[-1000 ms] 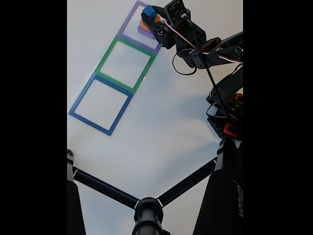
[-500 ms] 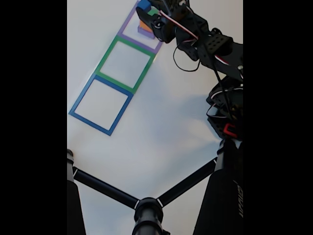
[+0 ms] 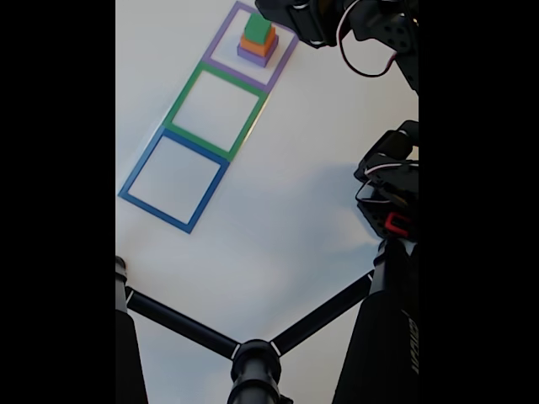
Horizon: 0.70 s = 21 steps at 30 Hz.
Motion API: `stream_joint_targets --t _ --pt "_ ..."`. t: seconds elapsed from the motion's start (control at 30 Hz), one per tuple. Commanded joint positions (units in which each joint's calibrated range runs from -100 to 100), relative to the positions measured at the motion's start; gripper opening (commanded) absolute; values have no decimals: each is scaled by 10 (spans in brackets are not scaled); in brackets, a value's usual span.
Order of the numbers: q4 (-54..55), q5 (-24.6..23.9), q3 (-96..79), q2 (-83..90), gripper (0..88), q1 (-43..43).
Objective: Tower of hanoi
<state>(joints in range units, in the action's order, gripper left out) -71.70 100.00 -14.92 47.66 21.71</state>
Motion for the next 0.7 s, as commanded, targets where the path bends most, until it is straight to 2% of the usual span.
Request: stream_joint_targets --t 0.0,0.27,0.43,0.67 --pt "-64 0 92 16 32 -20" --pt "-123 0 159 23 32 -69" --pt "-128 0 139 31 32 -108" --pt "17 0 -107 91 30 -136"
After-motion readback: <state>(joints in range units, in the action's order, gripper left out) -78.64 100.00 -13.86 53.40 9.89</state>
